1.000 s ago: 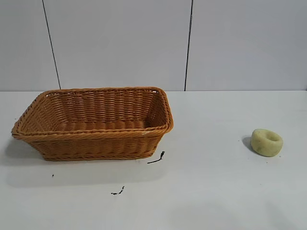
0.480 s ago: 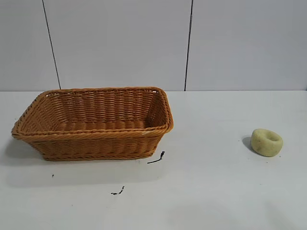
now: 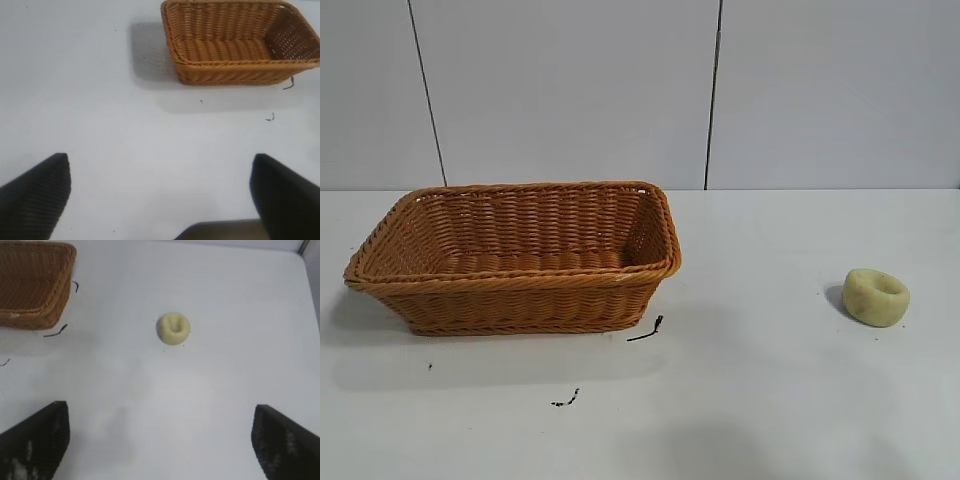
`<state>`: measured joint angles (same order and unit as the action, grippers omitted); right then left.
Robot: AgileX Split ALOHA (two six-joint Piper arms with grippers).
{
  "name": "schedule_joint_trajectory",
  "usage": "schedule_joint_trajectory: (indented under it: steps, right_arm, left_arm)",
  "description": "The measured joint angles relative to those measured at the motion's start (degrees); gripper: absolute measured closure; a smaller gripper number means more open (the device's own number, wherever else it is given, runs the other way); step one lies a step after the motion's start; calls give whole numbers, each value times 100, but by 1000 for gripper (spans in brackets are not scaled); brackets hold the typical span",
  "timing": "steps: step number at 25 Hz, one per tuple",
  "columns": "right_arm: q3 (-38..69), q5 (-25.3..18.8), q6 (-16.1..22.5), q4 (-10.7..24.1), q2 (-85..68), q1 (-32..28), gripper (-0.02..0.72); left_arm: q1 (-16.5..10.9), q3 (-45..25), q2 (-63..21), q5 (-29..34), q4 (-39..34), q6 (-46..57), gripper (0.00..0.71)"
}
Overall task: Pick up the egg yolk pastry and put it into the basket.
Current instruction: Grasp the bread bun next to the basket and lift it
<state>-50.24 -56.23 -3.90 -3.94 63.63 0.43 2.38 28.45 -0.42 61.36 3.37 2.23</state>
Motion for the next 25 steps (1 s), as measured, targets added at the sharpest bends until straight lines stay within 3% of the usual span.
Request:
schedule_joint_trajectory:
  steps: [11, 25]
  right_arm:
    - [-1934, 182, 0, 76, 3291, 0, 15]
    - [-3157, 841, 94, -40, 5574, 0, 15]
  left_arm:
    - [0, 0, 0, 0, 0, 0, 15]
    - [0, 0, 0, 0, 0, 0, 15]
